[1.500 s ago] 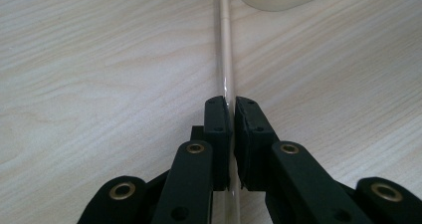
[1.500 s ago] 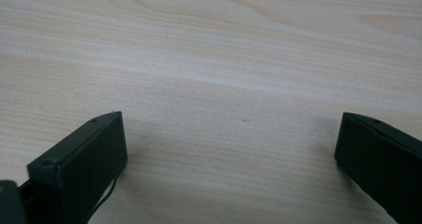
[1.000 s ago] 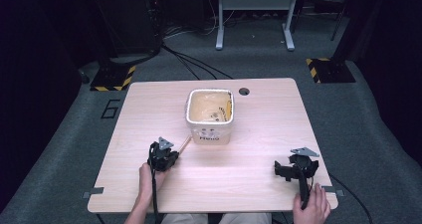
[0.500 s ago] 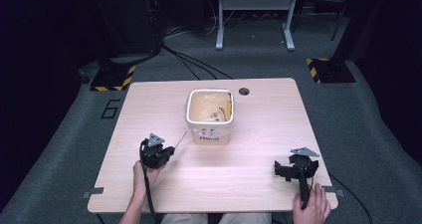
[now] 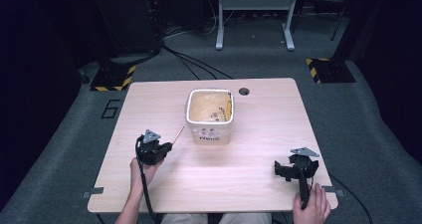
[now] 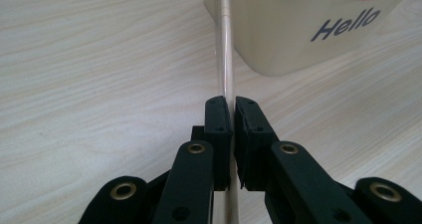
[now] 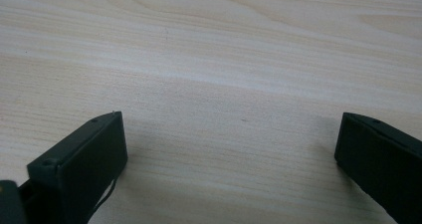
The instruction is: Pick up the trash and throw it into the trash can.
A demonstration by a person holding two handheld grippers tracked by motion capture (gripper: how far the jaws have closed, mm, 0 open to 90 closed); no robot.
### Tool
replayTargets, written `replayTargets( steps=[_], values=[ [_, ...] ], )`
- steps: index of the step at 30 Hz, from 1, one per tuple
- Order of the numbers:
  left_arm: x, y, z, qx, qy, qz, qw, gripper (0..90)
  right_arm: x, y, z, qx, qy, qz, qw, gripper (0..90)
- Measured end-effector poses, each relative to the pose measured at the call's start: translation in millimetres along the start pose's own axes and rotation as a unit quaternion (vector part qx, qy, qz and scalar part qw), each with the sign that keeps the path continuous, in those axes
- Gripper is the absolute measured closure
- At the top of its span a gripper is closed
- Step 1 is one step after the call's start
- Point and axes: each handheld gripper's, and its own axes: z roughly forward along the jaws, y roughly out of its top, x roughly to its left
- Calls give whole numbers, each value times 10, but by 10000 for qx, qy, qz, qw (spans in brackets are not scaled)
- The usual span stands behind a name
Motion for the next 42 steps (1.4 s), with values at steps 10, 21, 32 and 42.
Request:
replayTargets(
  steps=[10, 21, 32, 42],
  values=[
    [18, 37, -36, -105, 46, 10, 9999, 846, 0, 0, 1, -5, -2, 0, 10000, 0],
    [68, 81, -109, -184, 97, 12, 9998, 846, 1, -1, 3, -18, -9, 4, 10000, 0],
    [108, 104, -182, -291, 171, -19, 9994, 846, 0, 0, 0, 3, -7, -1, 10000, 0],
    [117, 157, -221, -360, 173, -14, 9992, 846, 0, -1, 3, -19, -9, 2, 10000, 0]
  ],
)
